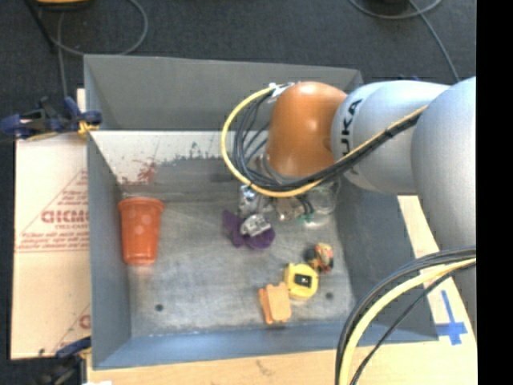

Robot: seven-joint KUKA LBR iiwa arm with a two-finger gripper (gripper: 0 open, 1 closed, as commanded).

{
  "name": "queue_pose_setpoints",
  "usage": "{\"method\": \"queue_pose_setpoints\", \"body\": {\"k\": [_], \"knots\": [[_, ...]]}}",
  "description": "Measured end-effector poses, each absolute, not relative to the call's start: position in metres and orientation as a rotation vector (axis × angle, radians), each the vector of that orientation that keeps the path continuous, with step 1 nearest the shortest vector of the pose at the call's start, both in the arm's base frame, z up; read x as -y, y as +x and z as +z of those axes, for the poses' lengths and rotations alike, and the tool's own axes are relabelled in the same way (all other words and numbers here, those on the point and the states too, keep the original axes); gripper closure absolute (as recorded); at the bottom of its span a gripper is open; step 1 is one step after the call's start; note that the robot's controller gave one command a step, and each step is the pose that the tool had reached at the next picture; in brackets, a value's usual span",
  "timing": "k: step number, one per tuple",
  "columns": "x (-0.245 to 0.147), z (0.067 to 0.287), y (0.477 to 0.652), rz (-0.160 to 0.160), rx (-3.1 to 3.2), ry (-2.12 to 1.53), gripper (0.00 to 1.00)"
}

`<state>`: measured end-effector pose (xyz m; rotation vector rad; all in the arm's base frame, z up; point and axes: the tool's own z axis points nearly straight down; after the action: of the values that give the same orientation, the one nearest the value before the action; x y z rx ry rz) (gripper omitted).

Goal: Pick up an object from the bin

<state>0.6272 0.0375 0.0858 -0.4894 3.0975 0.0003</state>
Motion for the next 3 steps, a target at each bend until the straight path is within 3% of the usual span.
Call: {"method": "queue_pose_setpoints", "body": {"k": [1, 2, 3], "knots": [[-0.038, 0.086, 0.627, 0.002, -3.098, -0.488, 1.0], [-0.014, 0.193, 0.647, 0.0, -3.096, -0.503, 1.0], [-0.015, 0.193, 0.647, 0.002, -3.096, -0.502, 1.0]]}}
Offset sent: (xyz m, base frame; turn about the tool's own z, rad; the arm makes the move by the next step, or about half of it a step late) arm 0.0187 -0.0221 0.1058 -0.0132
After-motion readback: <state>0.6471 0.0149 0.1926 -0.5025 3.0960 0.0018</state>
